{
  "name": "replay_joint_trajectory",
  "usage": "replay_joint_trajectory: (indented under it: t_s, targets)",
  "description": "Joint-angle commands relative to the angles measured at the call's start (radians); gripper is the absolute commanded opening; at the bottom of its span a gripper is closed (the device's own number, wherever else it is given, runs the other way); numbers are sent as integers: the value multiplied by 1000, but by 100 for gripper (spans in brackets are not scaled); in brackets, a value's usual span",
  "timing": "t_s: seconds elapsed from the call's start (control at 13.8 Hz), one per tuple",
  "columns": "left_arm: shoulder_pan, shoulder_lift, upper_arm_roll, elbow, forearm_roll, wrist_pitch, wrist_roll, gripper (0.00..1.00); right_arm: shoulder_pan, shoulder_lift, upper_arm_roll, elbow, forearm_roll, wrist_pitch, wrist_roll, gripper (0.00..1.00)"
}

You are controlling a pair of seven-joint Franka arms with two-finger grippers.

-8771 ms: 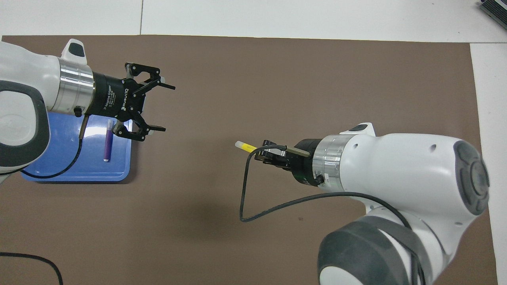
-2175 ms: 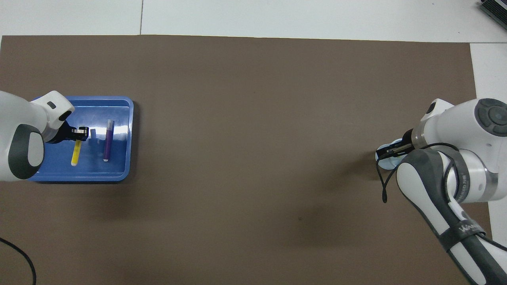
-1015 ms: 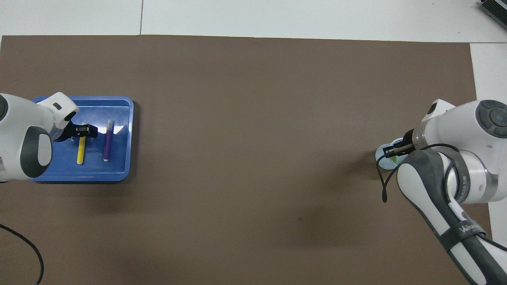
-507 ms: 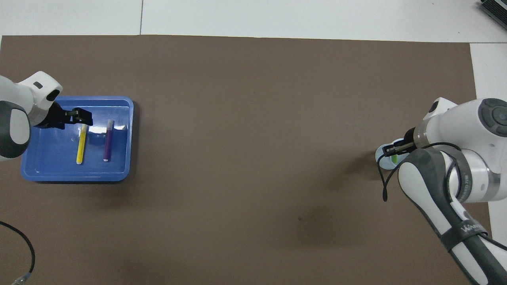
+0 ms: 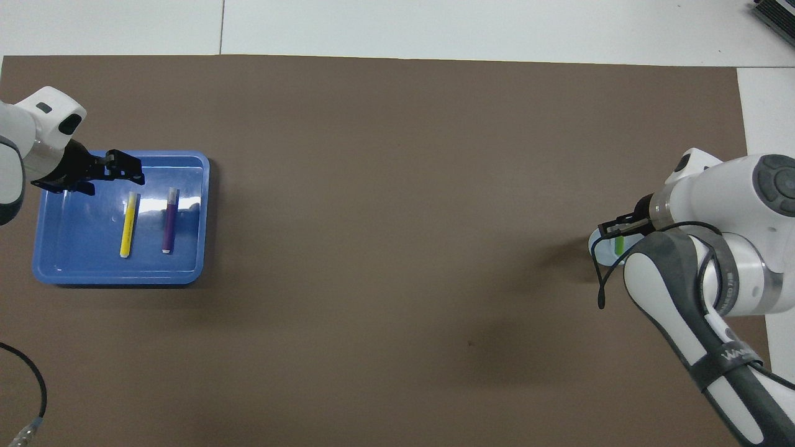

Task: Right arm passes pens to left for tray arrangement
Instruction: 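Raise the left gripper from the tray while the right gripper grasps the green pen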

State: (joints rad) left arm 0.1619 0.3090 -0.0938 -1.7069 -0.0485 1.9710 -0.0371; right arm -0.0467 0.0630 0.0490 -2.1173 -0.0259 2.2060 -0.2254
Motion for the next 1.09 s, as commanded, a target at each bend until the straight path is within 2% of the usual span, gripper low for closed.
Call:
replay_joint_trajectory:
  t_s: [0.0,0.14,0.36,0.51,0.58,0.65,0.87,1.01]
  targets:
    - [-19,-28,8,4,-17,-44,-13,100,-27,21,12,22,-16,1,-22,51]
    - [-19,-53,8,4,-45,-87,-15,100,-39,21,12,26,-16,-18,-26,36]
    - [-39,-86,2,3,-105,-139,-166,100,-47,21,12,45,-16,-61,-28,26]
    - [-50,-114,-3,0,-131,-188,-182,100,-47,21,12,45,-16,-62,-26,18]
    - [-50,-123,-3,0,-160,-205,-210,100,-47,21,12,45,-16,-60,-26,12]
    - [-56,-132,-4,0,-175,-224,-237,100,-47,21,12,45,-16,-57,-26,1]
    - [-71,-146,-7,-20,-188,-238,-244,100,-45,23,12,60,-19,-71,-26,0]
    - [-71,-169,-7,-46,-189,-229,-245,100,-38,20,12,129,-20,-173,-26,0]
